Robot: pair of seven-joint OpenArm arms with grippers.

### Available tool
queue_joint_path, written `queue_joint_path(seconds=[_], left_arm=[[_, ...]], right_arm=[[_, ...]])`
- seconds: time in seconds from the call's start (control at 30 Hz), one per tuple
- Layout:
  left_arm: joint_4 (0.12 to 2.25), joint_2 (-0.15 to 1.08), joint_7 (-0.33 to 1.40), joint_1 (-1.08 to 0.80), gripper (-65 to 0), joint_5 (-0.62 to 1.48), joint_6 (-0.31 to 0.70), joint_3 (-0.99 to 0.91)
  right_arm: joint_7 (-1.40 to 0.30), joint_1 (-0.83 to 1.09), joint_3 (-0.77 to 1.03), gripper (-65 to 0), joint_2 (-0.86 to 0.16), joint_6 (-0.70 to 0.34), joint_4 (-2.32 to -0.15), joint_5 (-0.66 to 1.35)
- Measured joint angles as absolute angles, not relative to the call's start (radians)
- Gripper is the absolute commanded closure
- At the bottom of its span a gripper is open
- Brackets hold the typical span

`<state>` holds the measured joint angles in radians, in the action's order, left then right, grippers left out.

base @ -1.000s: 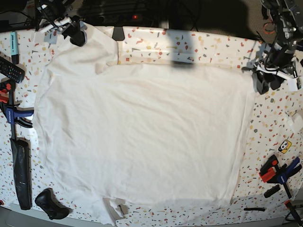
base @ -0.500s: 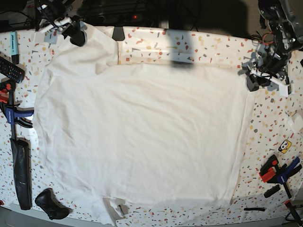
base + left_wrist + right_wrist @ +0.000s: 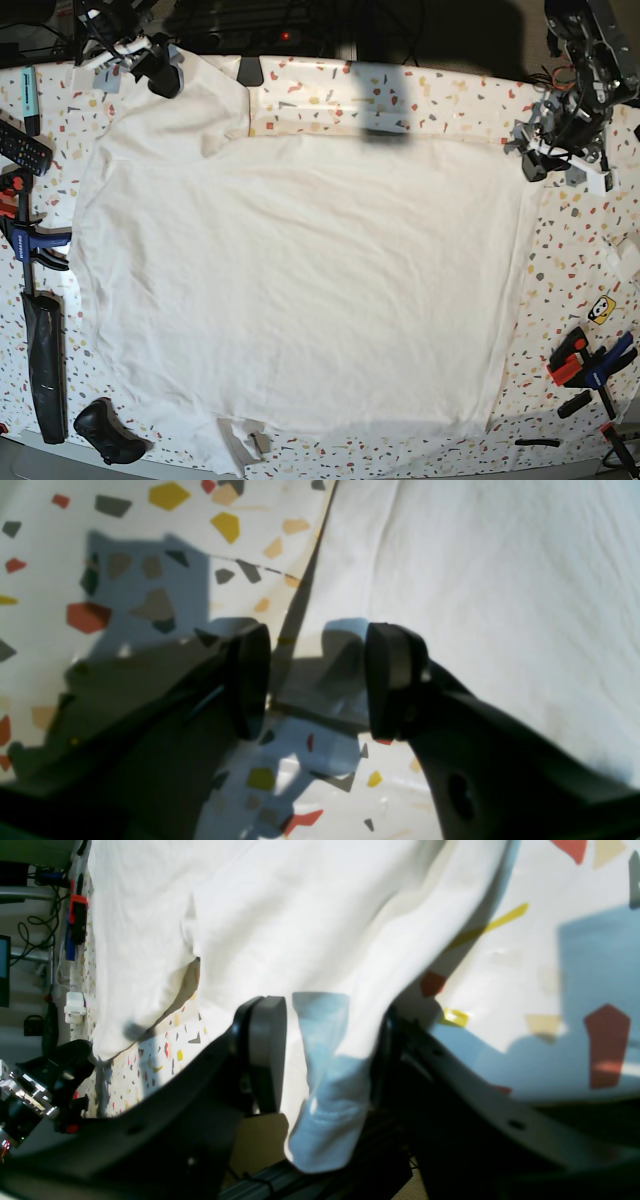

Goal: Fold the T-shirt properly
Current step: 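Lower the left gripper and pinch the shirt's shoulder edge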

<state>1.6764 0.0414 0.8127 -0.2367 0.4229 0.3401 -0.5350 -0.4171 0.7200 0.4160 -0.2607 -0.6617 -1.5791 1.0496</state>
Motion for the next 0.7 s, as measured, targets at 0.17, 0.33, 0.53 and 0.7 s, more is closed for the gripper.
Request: queue_joint_path(seconds=[0.17, 0.33, 0.53, 0.7], left_arm=[[1.676, 0.036, 0.875, -0.238, -30.1, 0.454, 0.34, -0.535], [1.676, 0.017, 0.92, -0.238, -30.1, 0.546, 0.34, -0.535], [1.676, 0.003, 0.92, -0.238, -20.8, 0.586, 0.344, -0.535], [1.676, 0.006, 0.896, -0.237, 0.0, 0.595, 0.344, -0.535]], right_arm=[[-0.418, 0.72, 0.416, -25.7, -0.261, -0.662, -1.579, 1.05], [-0.417, 0.72, 0.416, -25.7, -0.26, -0.663, -1.579, 1.05], [-0.417, 0.72, 0.416, -25.7, -0.26, -0.667, -1.579, 1.05], [-0.413, 0.72, 0.416, -24.9, -0.261, -0.667, -1.579, 1.05]])
